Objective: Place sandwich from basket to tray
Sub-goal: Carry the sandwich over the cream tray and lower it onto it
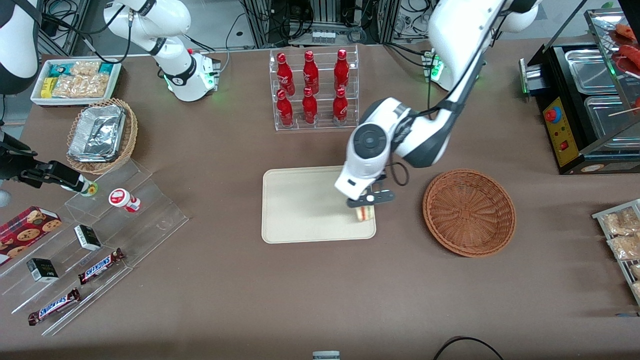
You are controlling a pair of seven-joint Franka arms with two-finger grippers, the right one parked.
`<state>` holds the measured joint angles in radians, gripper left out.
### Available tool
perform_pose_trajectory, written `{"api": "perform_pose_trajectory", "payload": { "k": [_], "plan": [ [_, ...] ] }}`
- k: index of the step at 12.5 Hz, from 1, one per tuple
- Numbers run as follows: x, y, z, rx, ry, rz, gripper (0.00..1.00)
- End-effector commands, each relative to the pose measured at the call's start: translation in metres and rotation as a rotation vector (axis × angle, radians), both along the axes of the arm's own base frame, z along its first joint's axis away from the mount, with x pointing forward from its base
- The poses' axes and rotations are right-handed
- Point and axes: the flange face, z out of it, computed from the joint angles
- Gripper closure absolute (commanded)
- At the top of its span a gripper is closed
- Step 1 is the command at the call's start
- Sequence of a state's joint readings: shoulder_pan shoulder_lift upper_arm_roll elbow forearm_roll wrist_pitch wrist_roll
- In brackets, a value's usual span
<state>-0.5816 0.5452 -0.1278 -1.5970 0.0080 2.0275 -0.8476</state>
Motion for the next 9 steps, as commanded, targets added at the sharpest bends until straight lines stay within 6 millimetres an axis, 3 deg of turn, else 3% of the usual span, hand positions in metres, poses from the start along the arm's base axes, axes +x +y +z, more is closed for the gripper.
{"api": "perform_pose_trajectory", "payload": {
  "k": [1,5,9],
  "plan": [
    [0.002,-0.038,-0.019,-0.009,0.003,-0.007,1.0],
    [-0.002,-0.079,-0.035,-0.061,0.004,-0.007,1.0],
    [-0.016,-0.102,-0.053,-0.098,-0.011,-0.01,1.0]
  ]
}}
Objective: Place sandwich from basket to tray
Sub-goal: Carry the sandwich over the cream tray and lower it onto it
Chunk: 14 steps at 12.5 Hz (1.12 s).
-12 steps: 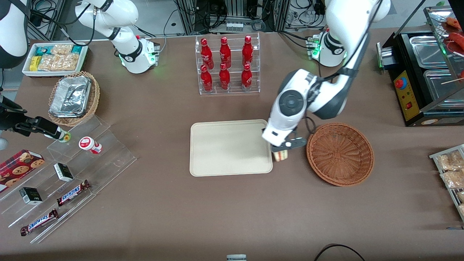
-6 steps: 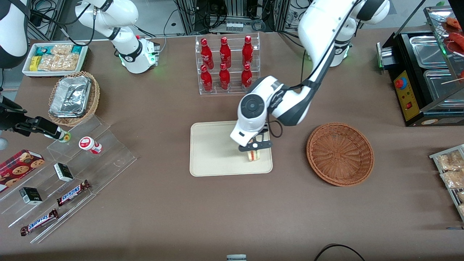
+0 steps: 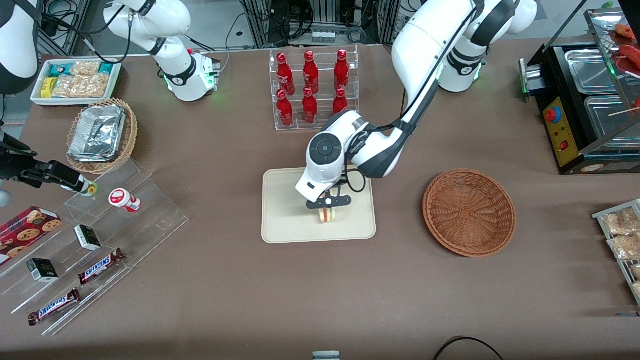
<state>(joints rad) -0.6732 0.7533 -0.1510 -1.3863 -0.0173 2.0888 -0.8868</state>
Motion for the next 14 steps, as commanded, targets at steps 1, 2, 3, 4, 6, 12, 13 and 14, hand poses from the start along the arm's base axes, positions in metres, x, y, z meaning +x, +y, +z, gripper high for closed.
{"api": "perform_pose_trajectory", "payload": {
  "k": [1,2,3,4,6,12,13,14],
  "plan": [
    [-0.007,-0.017,-0.011,-0.012,0.001,0.028,1.0],
    [-0.007,-0.017,-0.013,-0.009,0.004,0.033,1.0],
    [-0.008,-0.017,-0.017,-0.005,0.006,0.033,1.0],
    [-0.01,-0.019,-0.019,0.002,0.004,0.04,1.0],
    [-0.011,-0.02,-0.023,0.007,0.006,0.047,1.0],
    [-0.017,-0.026,-0.024,0.025,-0.013,0.043,0.0],
    [-0.017,-0.026,-0.023,0.03,-0.019,0.039,0.0],
    [-0.017,-0.026,-0.02,0.028,-0.021,0.043,0.0]
  ]
}}
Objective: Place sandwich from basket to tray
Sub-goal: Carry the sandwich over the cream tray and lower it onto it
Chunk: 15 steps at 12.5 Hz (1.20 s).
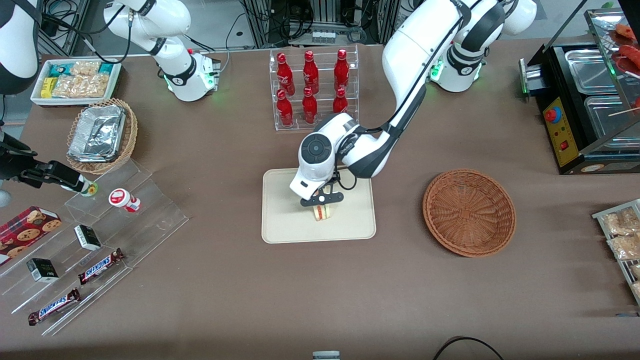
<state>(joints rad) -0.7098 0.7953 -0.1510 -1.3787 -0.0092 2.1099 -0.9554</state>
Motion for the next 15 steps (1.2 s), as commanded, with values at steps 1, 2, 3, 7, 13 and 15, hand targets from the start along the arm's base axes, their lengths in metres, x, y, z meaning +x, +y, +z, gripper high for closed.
{"api": "perform_pose_trajectory", "payload": {
  "k": [1,2,3,7,13,15],
  "plan": [
    [0.002,-0.007,0.007,0.009,-0.033,0.014,0.0],
    [0.002,-0.007,0.013,0.007,-0.037,0.019,0.0],
    [0.003,-0.007,0.029,-0.001,-0.047,0.027,0.0],
    [0.009,0.003,0.09,-0.006,-0.066,0.023,0.0],
    [0.04,0.064,0.154,0.027,-0.054,-0.021,0.0],
    [0.055,0.099,0.169,0.061,-0.023,-0.021,0.0]
  ]
}}
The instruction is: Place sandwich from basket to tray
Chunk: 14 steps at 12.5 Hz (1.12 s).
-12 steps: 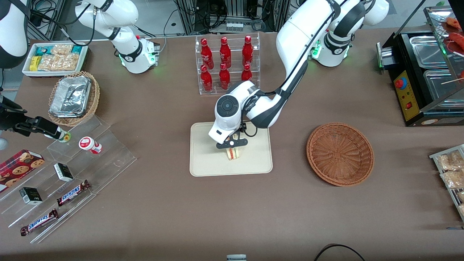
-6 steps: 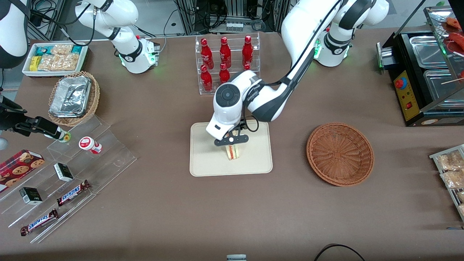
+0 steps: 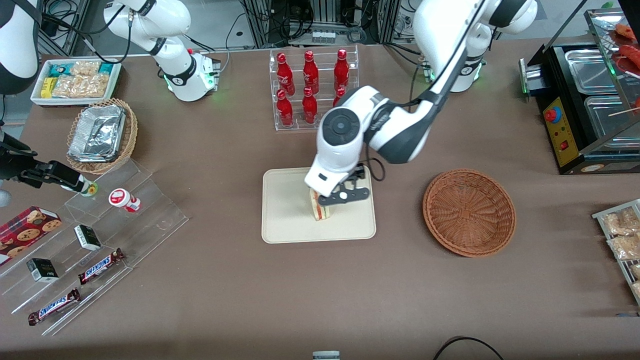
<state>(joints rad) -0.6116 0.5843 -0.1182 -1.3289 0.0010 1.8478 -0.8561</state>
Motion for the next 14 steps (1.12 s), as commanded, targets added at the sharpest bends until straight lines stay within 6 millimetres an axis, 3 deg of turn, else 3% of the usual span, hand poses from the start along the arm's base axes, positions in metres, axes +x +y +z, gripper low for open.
{"api": "perform_pose_trajectory", "payload": {
  "k": [1,2,3,7,11,14],
  "plan": [
    [0.007,0.044,0.022,0.065,0.023,-0.057,0.0],
    [0.011,0.066,0.03,0.083,0.027,-0.086,0.0],
    [0.02,0.101,0.042,0.079,0.025,-0.081,0.0],
    [0.034,0.185,0.068,0.063,0.027,-0.137,0.0],
    [0.029,0.273,0.095,0.027,0.037,-0.214,0.0],
    [0.021,0.323,0.12,0.007,0.077,-0.255,0.0]
  ]
}}
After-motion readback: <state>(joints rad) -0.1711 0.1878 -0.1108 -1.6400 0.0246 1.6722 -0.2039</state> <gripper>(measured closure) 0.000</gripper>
